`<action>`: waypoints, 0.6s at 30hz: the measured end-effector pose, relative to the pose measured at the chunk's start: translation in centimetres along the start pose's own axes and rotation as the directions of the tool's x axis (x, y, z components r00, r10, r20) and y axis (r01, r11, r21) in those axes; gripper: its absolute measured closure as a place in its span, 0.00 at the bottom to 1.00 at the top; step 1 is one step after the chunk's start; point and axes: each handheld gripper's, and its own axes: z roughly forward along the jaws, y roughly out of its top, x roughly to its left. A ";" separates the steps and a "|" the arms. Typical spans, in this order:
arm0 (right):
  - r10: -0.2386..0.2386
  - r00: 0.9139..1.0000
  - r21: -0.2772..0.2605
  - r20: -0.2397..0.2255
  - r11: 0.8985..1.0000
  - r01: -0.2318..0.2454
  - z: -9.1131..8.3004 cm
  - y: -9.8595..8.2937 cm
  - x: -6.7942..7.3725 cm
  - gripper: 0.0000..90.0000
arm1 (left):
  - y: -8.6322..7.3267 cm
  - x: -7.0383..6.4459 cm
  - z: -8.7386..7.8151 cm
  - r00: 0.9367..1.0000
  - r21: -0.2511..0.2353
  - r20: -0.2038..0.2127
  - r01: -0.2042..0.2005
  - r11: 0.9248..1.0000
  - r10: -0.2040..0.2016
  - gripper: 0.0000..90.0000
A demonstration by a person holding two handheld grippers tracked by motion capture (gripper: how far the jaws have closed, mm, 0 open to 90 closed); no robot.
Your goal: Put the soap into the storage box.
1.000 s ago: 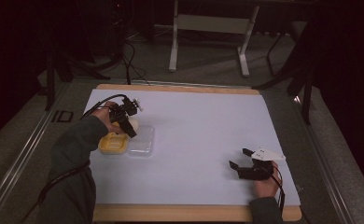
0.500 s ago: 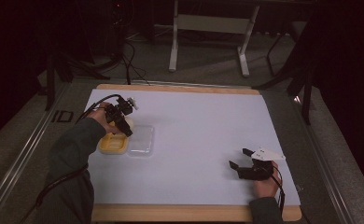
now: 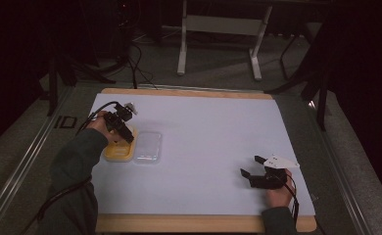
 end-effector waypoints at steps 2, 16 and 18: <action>0.000 1.000 0.000 0.000 1.000 0.000 0.0 0.0 0.0 0.21 | -0.1 0.2 0.0 1.000 0.005 -0.002 0.010 1.000 -0.010 0.27; -0.001 1.000 0.000 0.001 1.000 0.001 0.0 0.0 0.0 0.21 | -1.0 0.7 1.1 0.998 0.020 0.021 0.058 0.998 -0.059 0.27; -0.001 1.000 0.000 0.000 1.000 0.001 0.0 0.0 0.0 0.21 | -1.1 0.8 1.2 0.997 0.017 0.027 0.067 0.998 -0.067 0.27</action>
